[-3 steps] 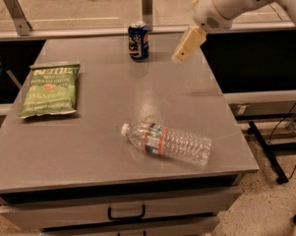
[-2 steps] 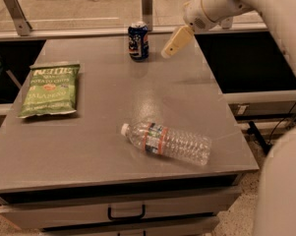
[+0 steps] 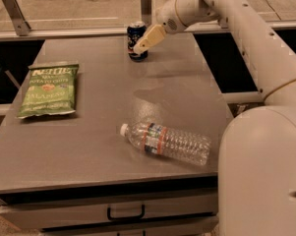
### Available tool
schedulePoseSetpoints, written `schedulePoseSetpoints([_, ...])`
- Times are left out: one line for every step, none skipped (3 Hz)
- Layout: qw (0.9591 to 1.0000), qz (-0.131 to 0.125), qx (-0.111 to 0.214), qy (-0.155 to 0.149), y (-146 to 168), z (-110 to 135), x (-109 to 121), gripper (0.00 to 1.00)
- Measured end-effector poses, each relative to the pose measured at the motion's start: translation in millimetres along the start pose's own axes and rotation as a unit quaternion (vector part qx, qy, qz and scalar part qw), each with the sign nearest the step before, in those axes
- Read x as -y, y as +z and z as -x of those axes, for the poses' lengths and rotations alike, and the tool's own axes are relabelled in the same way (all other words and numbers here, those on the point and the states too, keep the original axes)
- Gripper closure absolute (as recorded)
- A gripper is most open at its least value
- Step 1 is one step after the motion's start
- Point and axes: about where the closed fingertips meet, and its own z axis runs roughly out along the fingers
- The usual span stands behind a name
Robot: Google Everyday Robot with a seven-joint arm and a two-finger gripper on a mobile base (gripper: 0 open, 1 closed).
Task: Knock pepsi can over
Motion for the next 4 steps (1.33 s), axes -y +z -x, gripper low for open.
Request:
schedulePoseSetpoints([0.9983, 0.041, 0.034, 0.023, 28, 11, -15, 0.0])
schedulePoseSetpoints([0.9951, 0.078, 0.051, 0.032, 46, 18, -34, 0.0])
schedulePoseSetpoints([0.9909, 0.112, 0.07, 0.022, 39, 33, -55, 0.0])
schedulePoseSetpoints([0.9864, 0.14, 0.087, -0.007, 8, 51, -79, 0.0])
